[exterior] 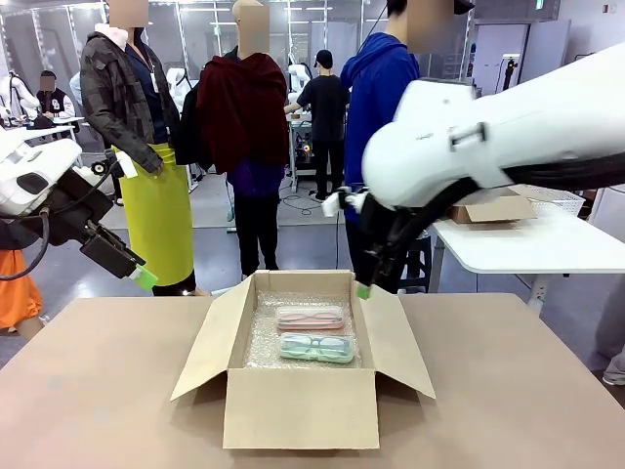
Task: Pack the glasses set securely to prepare it for shipping.
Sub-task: Position the Package Box on the left side of the table.
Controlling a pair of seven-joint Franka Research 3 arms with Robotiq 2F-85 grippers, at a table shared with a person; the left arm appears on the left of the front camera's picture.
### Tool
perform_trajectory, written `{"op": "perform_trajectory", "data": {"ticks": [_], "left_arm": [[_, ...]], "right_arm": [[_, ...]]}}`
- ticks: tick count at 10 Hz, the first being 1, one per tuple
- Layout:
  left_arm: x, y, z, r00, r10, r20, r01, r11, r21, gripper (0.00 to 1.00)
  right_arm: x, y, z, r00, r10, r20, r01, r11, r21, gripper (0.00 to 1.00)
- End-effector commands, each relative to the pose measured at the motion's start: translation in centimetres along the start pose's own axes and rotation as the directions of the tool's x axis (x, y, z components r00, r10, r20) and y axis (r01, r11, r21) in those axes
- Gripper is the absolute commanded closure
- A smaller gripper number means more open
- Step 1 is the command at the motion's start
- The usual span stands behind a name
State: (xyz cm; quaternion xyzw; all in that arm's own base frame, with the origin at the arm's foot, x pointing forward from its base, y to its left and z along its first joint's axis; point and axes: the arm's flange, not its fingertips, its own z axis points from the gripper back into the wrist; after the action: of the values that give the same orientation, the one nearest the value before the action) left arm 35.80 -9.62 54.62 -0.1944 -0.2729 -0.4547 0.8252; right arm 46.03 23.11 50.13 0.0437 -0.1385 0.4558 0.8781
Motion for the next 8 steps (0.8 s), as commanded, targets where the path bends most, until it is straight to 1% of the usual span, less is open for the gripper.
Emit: {"op": "perform_trajectory", "data": {"ticks": [1,2,4,5,6,7,8], "left_arm": [[-0.1,0.2,0.2,1.0,-0.016,0.018,0.016,1.0,-0.018,0.0],[-0.1,0.2,0.2,1.0,-0.016,0.018,0.016,1.0,-0.018,0.0],[-0.1,0.2,0.2,1.0,-0.016,0.018,0.016,1.0,-0.018,0.0],[-0.1,0.2,0.2,1.0,-0.016,0.018,0.016,1.0,-0.018,0.0],[-0.1,0.2,0.2,1.0,-0.016,0.018,0.016,1.0,-0.018,0.0],[-0.1,0.2,0.2,1.0,-0.016,0.018,0.016,1.0,-0.018,0.0],[-0.1,0.2,0.2,1.0,-0.016,0.018,0.016,1.0,-0.018,0.0]], "right_arm": [[-6.5,2.2,1.7,0.983,-0.177,0.056,0.181,0.981,-0.072,0.0],[-9.4,2.8,2.5,0.966,-0.242,0.09,0.248,0.967,-0.065,0.0],[-13.8,3.1,3.9,0.921,-0.366,0.137,0.374,0.926,-0.046,0.0],[-15.8,3.3,4.6,0.891,-0.428,0.152,0.437,0.899,-0.033,0.0],[-17.8,3.7,5.2,0.858,-0.491,0.148,0.499,0.866,-0.02,0.0],[-18.9,4.2,5.6,0.843,-0.52,0.14,0.528,0.849,-0.029,0.0],[-19.9,4.6,5.9,0.825,-0.544,0.151,0.555,0.831,-0.034,0.0]]}}
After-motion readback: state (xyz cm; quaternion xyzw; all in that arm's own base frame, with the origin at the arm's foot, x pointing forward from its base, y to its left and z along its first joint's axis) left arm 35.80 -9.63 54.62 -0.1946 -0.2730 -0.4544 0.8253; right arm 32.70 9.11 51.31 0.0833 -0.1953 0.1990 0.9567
